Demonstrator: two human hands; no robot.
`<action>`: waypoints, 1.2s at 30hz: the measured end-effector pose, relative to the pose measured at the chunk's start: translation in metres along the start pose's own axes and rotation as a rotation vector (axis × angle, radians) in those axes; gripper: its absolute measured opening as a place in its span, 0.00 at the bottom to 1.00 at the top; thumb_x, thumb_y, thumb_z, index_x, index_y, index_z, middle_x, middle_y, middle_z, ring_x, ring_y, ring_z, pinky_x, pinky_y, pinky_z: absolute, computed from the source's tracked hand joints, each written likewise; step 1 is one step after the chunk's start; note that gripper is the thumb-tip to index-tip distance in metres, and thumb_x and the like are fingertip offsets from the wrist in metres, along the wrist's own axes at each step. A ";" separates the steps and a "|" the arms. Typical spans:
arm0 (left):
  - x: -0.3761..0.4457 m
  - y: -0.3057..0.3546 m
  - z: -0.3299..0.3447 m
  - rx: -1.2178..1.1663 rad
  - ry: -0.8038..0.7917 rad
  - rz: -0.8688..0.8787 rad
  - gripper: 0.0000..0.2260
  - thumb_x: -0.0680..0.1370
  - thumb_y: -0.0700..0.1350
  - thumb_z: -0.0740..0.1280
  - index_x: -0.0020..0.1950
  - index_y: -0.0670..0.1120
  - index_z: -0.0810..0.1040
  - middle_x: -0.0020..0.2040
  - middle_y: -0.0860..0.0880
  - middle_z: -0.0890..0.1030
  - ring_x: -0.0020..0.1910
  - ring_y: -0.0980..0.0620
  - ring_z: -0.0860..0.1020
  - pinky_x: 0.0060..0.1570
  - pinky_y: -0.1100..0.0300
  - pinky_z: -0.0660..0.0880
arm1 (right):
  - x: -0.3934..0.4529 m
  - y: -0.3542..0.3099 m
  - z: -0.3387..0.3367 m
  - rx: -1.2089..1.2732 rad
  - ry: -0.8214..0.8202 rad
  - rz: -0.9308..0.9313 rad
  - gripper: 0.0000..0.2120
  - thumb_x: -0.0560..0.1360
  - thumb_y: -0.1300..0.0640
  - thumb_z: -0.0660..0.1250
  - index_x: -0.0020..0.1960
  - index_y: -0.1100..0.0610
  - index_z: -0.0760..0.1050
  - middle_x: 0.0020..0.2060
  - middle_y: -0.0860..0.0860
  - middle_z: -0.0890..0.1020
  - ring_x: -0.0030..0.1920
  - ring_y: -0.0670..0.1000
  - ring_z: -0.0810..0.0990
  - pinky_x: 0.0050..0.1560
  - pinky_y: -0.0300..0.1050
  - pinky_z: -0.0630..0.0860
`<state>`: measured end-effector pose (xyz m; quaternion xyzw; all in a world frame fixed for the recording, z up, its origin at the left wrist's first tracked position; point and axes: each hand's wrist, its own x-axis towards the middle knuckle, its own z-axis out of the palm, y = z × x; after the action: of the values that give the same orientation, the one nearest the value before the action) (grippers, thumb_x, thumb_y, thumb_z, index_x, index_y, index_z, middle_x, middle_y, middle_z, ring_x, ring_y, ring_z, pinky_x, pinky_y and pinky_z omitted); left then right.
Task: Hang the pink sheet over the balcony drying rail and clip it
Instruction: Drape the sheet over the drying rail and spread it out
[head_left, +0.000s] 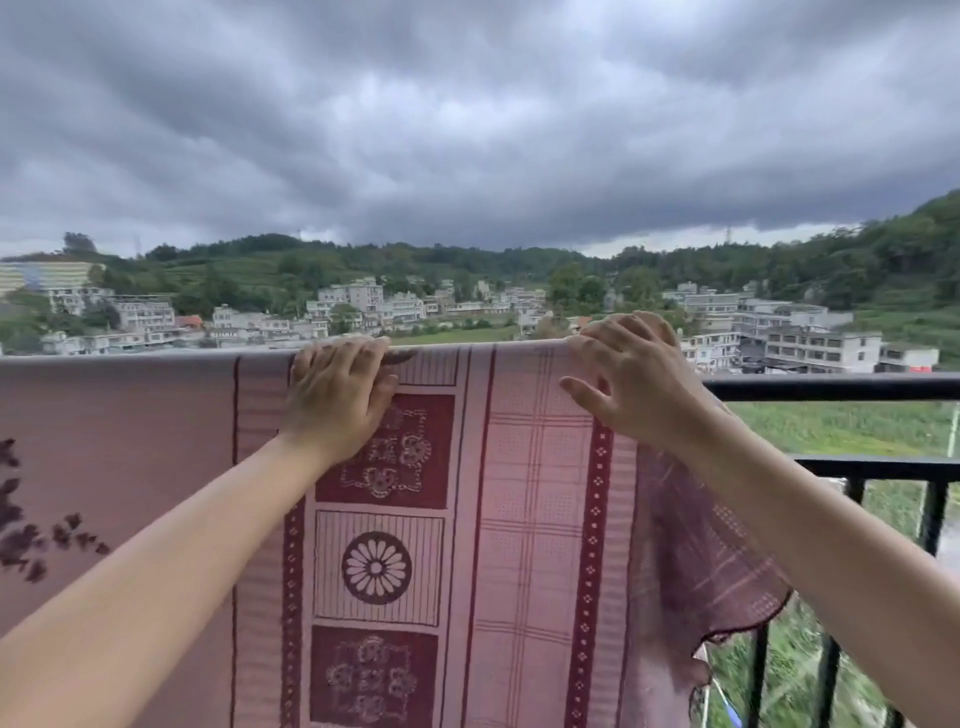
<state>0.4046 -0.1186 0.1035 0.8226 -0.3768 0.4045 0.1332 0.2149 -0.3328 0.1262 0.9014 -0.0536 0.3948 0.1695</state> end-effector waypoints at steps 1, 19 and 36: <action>-0.001 -0.008 -0.001 0.014 -0.007 -0.008 0.30 0.73 0.59 0.44 0.64 0.42 0.70 0.63 0.41 0.75 0.62 0.41 0.72 0.64 0.43 0.61 | 0.006 -0.011 0.002 -0.007 -0.027 -0.020 0.29 0.71 0.40 0.55 0.64 0.57 0.70 0.60 0.54 0.76 0.63 0.55 0.71 0.68 0.58 0.60; 0.015 -0.112 0.005 0.095 0.275 0.343 0.26 0.79 0.59 0.42 0.38 0.44 0.72 0.28 0.48 0.79 0.25 0.50 0.78 0.27 0.61 0.76 | 0.102 -0.115 0.028 -0.185 -0.162 -0.085 0.34 0.69 0.32 0.51 0.60 0.59 0.67 0.45 0.53 0.81 0.45 0.53 0.81 0.43 0.46 0.76; 0.009 -0.049 0.020 -0.132 0.283 0.469 0.22 0.72 0.54 0.54 0.58 0.41 0.71 0.55 0.41 0.81 0.55 0.43 0.80 0.56 0.40 0.72 | 0.035 -0.104 0.049 -0.184 0.087 0.112 0.23 0.71 0.47 0.59 0.63 0.58 0.65 0.61 0.57 0.76 0.62 0.56 0.72 0.64 0.57 0.66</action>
<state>0.4550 -0.1002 0.1018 0.6379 -0.5600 0.5096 0.1405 0.2964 -0.2510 0.0935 0.8598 -0.1322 0.4357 0.2314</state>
